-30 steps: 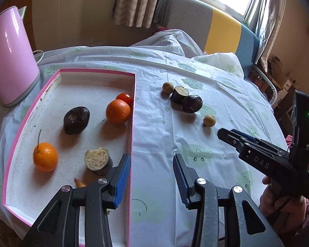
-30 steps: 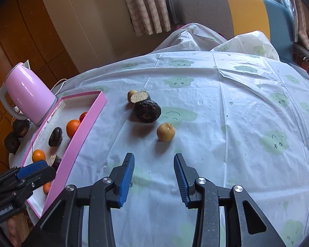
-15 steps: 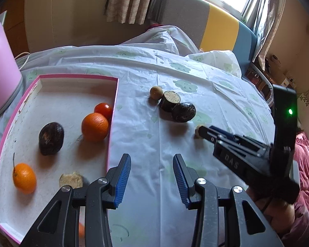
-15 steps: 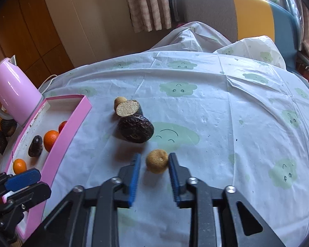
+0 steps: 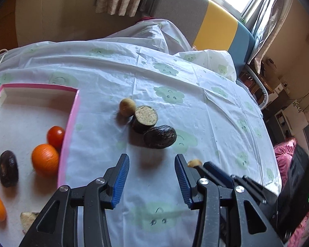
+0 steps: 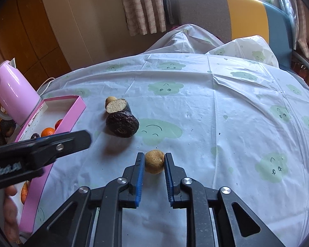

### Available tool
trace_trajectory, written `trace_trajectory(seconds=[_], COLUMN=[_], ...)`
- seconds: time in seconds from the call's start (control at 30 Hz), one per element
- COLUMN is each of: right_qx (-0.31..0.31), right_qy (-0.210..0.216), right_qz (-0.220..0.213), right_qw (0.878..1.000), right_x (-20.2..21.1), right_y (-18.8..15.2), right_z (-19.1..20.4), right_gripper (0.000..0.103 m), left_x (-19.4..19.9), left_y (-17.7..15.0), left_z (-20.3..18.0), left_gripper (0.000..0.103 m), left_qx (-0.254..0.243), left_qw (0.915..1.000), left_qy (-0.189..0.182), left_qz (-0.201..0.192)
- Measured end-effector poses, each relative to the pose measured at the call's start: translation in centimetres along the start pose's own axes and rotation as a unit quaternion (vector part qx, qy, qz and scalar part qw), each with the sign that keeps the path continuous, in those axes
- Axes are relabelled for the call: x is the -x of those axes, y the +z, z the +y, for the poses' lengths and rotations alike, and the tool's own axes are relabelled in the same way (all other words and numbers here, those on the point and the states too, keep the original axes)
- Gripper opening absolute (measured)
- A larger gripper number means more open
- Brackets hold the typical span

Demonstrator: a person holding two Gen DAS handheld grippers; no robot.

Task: Organize fruits
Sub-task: 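Grasp the small brown round fruit with the right tool while the left tool grasps the dark oval fruit, then carry the dark oval fruit over the tray with the left tool while the right tool holds the brown fruit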

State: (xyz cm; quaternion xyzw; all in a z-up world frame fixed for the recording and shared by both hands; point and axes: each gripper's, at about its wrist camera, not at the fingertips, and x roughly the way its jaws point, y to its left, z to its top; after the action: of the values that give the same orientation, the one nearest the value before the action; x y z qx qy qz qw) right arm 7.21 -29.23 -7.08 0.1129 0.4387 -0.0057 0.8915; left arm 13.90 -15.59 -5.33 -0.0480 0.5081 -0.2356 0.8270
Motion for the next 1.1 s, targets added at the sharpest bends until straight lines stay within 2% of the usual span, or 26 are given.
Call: trace_trajectory(seconds=[0.1, 0.47, 0.6, 0.63, 0.77, 1.0, 1.1], right_qx=[-0.001, 0.002, -0.002, -0.002, -0.004, -0.004, -0.003], right_qy=[0.005, 0.007, 0.011, 0.011, 0.010, 0.004, 0.003], right_qz=[0.000, -0.006, -0.006, -0.007, -0.009, -0.005, -0.003], right_qw=[1.000, 1.000, 1.000, 1.000, 1.000, 1.000, 1.000], right_x=[0.1, -0.1, -0.1, -0.1, 0.0, 0.2, 0.4], right_y=[-0.1, -0.1, -0.2, -0.2, -0.2, -0.3, -0.5], right_z=[-0.1, 0.0, -0.1, -0.2, -0.2, 0.1, 0.3], right_gripper=[0.018, 0.018, 0.018, 0.018, 0.018, 0.017, 0.013], left_x=[-1.1, -3.9, -4.6, -4.7, -4.4, -2.2, -1.2], left_y=[0.8, 2.0, 1.9, 1.8, 1.5, -0.4, -1.5], left_z=[-0.5, -1.6, -1.5, -1.3, -1.2, -0.8, -0.6], left_gripper=[0.050, 0.050, 0.050, 0.047, 0.045, 0.045, 0.045], left_qx=[0.000, -0.002, 0.002, 0.002, -0.007, -0.019, -0.023], left_qw=[1.0000, 0.9997, 0.9996, 0.9996, 0.9999, 0.9996, 0.9995], left_qy=[0.001, 0.014, 0.021, 0.023, 0.014, 0.020, 0.023], left_qz=[0.005, 0.018, 0.017, 0.015, 0.007, -0.001, -0.004])
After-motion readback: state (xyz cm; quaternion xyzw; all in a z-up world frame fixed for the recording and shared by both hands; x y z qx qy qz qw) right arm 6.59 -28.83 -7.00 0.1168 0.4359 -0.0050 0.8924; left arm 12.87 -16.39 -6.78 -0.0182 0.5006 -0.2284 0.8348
